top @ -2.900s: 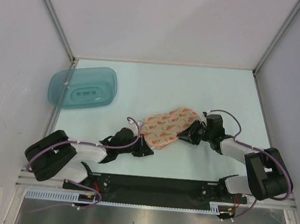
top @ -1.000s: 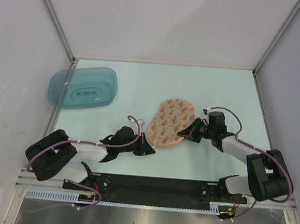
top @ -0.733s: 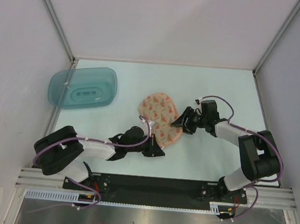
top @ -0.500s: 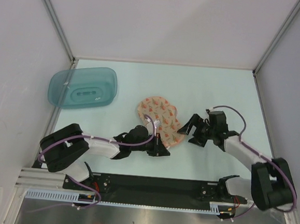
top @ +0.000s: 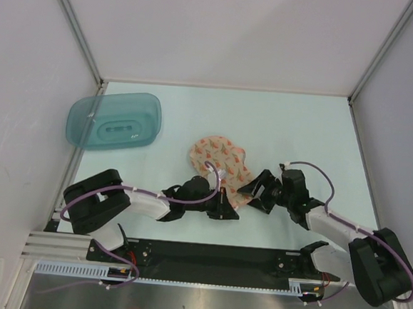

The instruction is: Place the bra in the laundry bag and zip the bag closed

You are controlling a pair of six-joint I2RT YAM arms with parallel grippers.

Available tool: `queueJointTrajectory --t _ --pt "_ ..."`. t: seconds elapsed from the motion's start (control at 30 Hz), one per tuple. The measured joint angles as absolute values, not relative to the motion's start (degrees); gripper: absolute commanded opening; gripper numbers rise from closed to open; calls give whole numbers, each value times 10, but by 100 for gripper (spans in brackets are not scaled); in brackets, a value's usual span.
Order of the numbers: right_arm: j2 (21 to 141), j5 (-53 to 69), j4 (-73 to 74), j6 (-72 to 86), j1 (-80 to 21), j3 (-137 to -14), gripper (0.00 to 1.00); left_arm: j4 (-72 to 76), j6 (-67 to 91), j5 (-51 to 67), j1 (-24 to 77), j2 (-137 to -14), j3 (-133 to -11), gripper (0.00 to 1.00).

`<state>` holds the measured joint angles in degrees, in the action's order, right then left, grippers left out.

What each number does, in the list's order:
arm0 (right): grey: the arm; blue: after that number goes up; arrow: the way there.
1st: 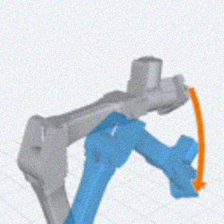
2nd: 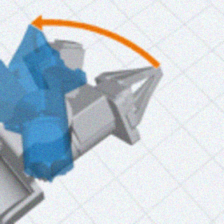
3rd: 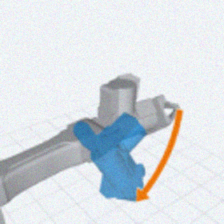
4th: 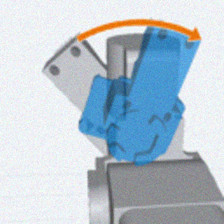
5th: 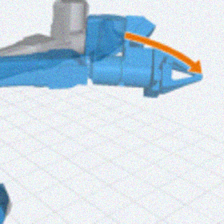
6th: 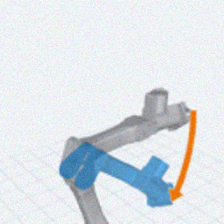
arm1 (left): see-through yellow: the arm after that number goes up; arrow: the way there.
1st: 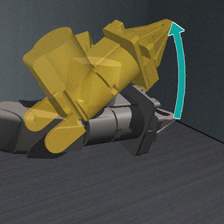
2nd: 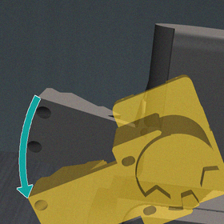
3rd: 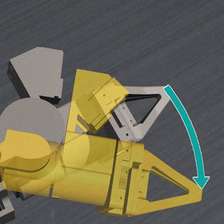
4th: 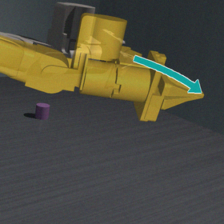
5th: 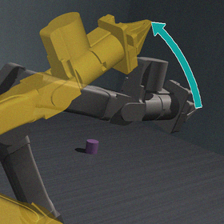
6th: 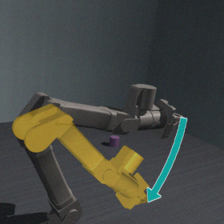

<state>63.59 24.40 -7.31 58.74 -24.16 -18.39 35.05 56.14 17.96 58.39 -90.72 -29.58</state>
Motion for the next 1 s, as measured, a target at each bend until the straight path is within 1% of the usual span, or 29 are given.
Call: queueJointTrajectory --t 0.1,0.17,0.2,0.3,0.5,0.63,0.8,0.93,0.97,1.0 --pt "677 246 -132 615 -254 -184 27 350 565 180 590 -907 -296 0" --pt "704 247 -161 630 -255 -184 21 350 565 178 591 -906 -295 0" --pt "713 248 -169 636 -254 -184 15 351 565 176 589 -903 -292 0" --pt "725 258 -188 647 -251 -181 8 358 565 172 572 -884 -267 0" --pt "726 295 -215 646 -220 -165 6 360 559 184 487 -829 -186 0" --pt "731 322 -211 623 -196 -169 6 328 536 183 437 -799 -160 0" --pt "772 350 -200 592 -186 -204 10 312 524 189 432 -778 -158 0" --pt "804 361 -200 582 -185 -234 10 310 524 190 439 -776 -159 0" --pt "807 363 -200 582 -185 -238 11 310 524 195 443 -776 -160 2" --pt "808 364 -200 582 -185 -239 11 311 523 199 448 -776 -162 15"
